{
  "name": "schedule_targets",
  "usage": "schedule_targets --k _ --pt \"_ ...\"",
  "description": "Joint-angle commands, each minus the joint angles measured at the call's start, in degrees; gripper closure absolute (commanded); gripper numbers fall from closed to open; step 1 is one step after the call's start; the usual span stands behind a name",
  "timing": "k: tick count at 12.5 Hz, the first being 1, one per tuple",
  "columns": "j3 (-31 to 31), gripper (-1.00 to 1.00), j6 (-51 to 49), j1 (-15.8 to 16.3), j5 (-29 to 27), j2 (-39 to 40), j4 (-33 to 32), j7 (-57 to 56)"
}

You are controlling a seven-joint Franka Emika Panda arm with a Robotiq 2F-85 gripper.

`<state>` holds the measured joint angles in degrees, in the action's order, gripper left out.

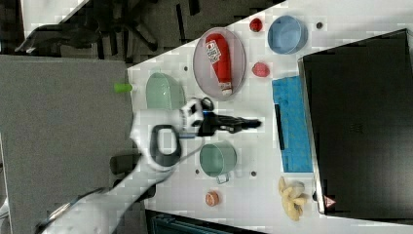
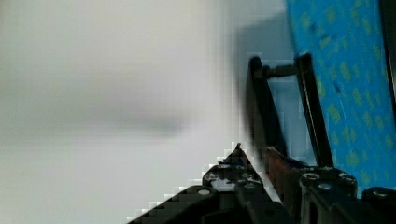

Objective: Flap open oven.

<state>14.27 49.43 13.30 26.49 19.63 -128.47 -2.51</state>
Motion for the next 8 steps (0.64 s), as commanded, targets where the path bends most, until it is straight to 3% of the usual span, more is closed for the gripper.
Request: schedule_targets --k 1,5,8 --pt "-0.1 0.65 -4.2 -0.2 -8.9 -12.5 3.8 2.8" --pt "1.0 0.65 -23.6 -0.2 -24.5 -23.6 7.9 3.3" --pt "1.7 0.65 -33.8 -0.3 -25.7 -28.7 14.0 3.3"
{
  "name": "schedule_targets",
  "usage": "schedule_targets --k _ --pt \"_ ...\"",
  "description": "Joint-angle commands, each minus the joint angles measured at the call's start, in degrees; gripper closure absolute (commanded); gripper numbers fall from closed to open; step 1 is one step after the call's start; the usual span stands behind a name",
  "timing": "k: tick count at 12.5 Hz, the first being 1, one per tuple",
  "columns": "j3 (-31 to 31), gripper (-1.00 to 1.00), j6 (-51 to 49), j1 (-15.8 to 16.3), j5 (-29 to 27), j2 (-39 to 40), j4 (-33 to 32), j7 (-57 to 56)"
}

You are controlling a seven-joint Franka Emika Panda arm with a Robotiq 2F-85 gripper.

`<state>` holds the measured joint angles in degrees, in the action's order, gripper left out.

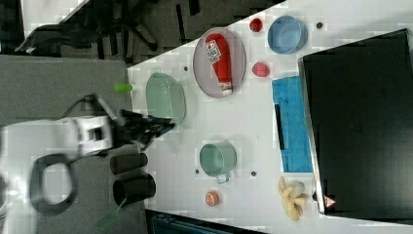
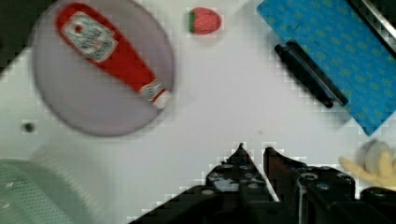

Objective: Flap open oven.

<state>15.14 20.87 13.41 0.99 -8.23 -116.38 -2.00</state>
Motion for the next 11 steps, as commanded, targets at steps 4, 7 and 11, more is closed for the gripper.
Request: schedule_targets --k 4,7,11 --pt "1.0 0.65 -11.4 -0.5 1.3 -5.1 6.6 4.4" --pt "1.0 0.65 -18.6 -0.5 1.7 -6.0 8.7 11.4" --pt "1.4 0.65 -20.3 -0.6 1.9 -6.1 9.0 11.6"
